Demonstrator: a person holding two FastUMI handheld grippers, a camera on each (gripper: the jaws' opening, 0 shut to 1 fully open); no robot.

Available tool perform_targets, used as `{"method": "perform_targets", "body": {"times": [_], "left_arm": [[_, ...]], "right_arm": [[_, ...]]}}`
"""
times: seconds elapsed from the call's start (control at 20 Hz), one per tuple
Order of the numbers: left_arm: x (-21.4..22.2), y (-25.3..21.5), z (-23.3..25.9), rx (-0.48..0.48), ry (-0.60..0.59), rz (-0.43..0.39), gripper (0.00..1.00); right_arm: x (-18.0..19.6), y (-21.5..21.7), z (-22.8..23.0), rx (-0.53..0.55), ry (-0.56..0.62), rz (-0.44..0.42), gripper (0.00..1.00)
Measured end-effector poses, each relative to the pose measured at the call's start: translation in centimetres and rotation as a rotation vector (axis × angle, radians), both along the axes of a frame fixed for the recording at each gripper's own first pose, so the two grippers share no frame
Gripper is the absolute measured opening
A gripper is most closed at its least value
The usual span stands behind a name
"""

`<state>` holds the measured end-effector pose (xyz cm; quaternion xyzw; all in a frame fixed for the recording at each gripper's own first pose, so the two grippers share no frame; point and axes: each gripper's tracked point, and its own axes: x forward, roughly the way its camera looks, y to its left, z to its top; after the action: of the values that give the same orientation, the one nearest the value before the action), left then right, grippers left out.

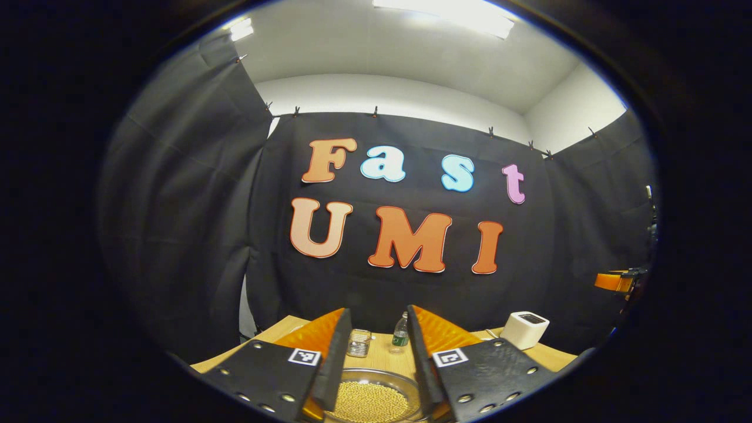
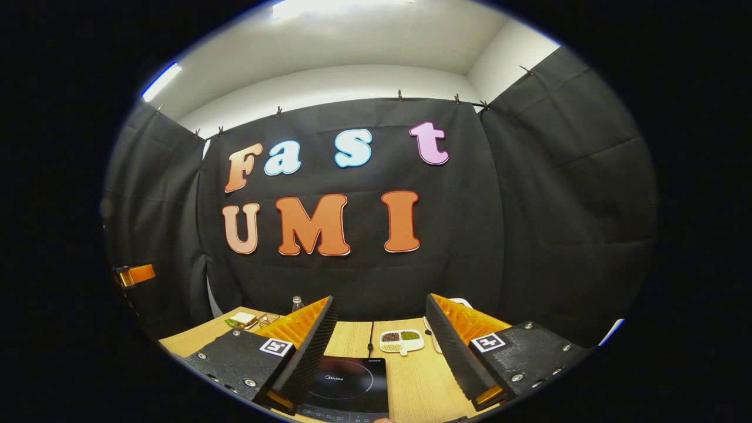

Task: First push the handle of the pot to place it horizontally, then grasp the pot with both hands and set it on the induction cooktop.

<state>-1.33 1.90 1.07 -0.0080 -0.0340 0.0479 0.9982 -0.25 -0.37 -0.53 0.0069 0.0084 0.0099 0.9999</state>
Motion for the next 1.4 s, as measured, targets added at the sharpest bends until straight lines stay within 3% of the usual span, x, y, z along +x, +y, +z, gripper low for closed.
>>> {"method": "perform_targets", "body": {"times": [0.15,0.3,0.35,0.55,0.9,1.1,1.4], "left_arm": [[-0.2,-1.1,0.2,-0.005,-0.011,-0.042,0.39],[0.0,-1.6,-0.2,0.025,-0.001,-0.068,0.34],[-0.1,-1.7,-0.3,0.023,0.006,-0.081,0.16],[-0.1,-1.7,-1.5,0.002,0.041,-0.101,0.03],[-1.6,-4.0,-6.7,0.0,0.184,-0.221,0.01],[-3.0,-4.4,-9.9,0.057,0.259,-0.244,0.02],[-4.8,-4.7,-13.8,0.051,0.35,-0.281,0.02]], "right_arm": [[0.1,0.0,-0.2,0.007,0.002,0.001,0.95],[0.3,-0.1,-0.4,0.014,0.008,0.002,0.95],[0.2,0.0,-0.5,0.017,0.009,0.003,0.95],[0.3,0.1,-0.9,0.026,0.018,0.008,0.95],[0.4,0.5,-1.1,0.032,0.025,0.01,0.95],[0.3,1.3,-1.4,0.023,0.033,0.021,0.95],[0.5,2.8,-1.9,0.025,0.047,0.037,0.95]]}}
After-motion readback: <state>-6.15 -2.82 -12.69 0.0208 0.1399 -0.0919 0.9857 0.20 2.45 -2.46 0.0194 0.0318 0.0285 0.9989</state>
